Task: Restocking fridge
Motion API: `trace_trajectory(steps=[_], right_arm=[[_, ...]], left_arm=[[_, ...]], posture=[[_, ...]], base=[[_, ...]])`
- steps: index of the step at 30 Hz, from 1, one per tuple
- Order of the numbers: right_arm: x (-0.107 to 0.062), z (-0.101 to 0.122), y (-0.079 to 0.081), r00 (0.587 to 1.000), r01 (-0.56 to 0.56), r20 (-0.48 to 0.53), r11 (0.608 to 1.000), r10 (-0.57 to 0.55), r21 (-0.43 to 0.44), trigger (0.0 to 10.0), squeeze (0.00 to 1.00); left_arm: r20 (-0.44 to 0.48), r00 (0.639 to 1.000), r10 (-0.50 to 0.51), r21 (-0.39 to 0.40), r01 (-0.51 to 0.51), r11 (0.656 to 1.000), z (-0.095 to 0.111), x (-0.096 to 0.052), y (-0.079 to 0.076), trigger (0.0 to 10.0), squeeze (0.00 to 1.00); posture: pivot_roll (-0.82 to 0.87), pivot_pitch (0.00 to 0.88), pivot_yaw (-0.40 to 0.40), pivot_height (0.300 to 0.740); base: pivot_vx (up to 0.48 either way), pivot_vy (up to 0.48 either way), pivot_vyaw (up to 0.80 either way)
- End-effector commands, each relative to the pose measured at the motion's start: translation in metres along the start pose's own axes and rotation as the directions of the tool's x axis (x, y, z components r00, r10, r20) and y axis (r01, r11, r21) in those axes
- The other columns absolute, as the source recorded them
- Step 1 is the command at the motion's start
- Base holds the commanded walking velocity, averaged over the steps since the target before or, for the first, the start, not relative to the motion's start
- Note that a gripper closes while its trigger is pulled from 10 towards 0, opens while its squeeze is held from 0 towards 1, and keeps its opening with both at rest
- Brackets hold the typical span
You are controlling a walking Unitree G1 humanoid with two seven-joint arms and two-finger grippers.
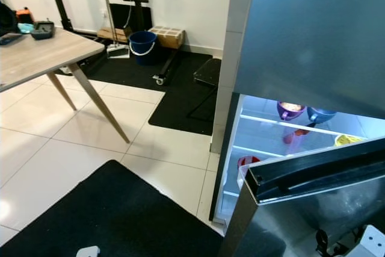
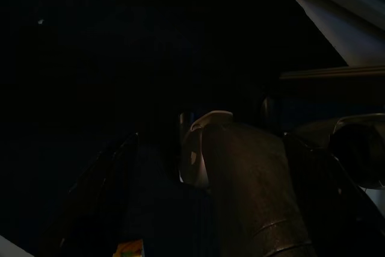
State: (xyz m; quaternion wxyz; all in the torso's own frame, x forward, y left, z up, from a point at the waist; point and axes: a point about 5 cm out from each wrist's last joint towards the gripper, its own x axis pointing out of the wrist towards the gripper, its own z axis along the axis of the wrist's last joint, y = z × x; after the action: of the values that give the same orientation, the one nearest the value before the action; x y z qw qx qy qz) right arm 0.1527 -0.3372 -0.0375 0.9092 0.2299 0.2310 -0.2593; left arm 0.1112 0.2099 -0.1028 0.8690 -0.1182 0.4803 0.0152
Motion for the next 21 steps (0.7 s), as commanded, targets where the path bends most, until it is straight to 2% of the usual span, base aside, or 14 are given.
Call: trace_trajectory(steps=[1,6,8,9,10,11,13,14,18,21], right_arm=[[0.007,0.007,0.016,0.995,-0.093,0.048,0.995,0.091,0.030,10.0,0.00],[0.014,0.007,0.048,0.953,-0.300,0.047,0.953,0.298,0.047,10.0,0.00],[0.016,0.008,0.059,0.934,-0.355,0.046,0.934,0.354,0.042,10.0,0.00],[0.016,0.008,0.059,0.934,-0.355,0.046,0.934,0.354,0.042,10.0,0.00],[0.019,0.010,0.071,0.914,-0.405,0.048,0.914,0.403,0.027,10.0,0.00],[0.019,0.010,0.071,0.914,-0.405,0.048,0.914,0.403,0.027,10.0,0.00],[0.023,0.016,0.084,0.897,-0.438,0.059,0.899,0.437,0.003,10.0,0.00],[0.023,0.016,0.084,0.897,-0.438,0.059,0.899,0.437,0.003,10.0,0.00],[0.029,0.027,0.103,0.873,-0.480,0.078,0.877,0.481,-0.040,10.0,0.00],[0.031,0.032,0.110,0.863,-0.495,0.085,0.867,0.499,-0.059,10.0,0.00]], left_arm=[[-0.003,1.000,-0.014,0.004,0.014,1.000,-0.002,0.001,-0.005,10.0,0.00],[-0.003,1.000,-0.013,0.004,0.013,1.000,-0.002,0.001,-0.004,10.0,0.00],[-0.003,1.000,-0.013,0.005,0.013,1.000,-0.002,0.001,-0.004,10.0,0.00],[-0.003,1.000,-0.013,0.005,0.013,1.000,-0.002,0.001,-0.004,10.0,0.00],[-0.002,1.000,-0.014,0.005,0.014,1.000,-0.002,0.001,-0.004,10.0,0.00],[-0.002,1.000,-0.014,0.005,0.014,1.000,-0.002,0.001,-0.004,10.0,0.00],[-0.003,1.000,-0.013,0.006,0.013,1.000,-0.002,0.001,-0.004,10.0,0.00],[-0.003,1.000,-0.013,0.006,0.013,1.000,-0.002,0.001,-0.004,10.0,0.00],[-0.004,1.000,-0.012,0.006,0.012,1.000,-0.002,0.001,-0.004,10.0,0.00],[-0.003,1.000,-0.012,0.006,0.012,1.000,-0.002,0.001,-0.003,10.0,0.00]], posture=[[0.01,0.000,-0.048,0.740],[0.01,0.000,-0.048,0.740],[0.01,0.000,-0.048,0.740],[0.01,0.000,-0.048,0.740],[0.01,0.000,-0.046,0.740],[0.01,0.000,-0.046,0.740],[0.01,0.000,-0.046,0.740],[0.01,0.000,-0.046,0.740],[0.01,0.000,-0.046,0.740],[0.01,0.000,-0.046,0.740]], base=[[0.000,0.000,0.00],[0.000,0.000,0.00],[0.000,0.000,0.00],[0.000,0.000,0.00],[0.000,0.000,0.00],[0.000,0.000,0.00],[0.000,0.000,0.00],[0.000,0.000,0.00],[0.000,0.000,0.00],[0.000,0.000,0.00]])
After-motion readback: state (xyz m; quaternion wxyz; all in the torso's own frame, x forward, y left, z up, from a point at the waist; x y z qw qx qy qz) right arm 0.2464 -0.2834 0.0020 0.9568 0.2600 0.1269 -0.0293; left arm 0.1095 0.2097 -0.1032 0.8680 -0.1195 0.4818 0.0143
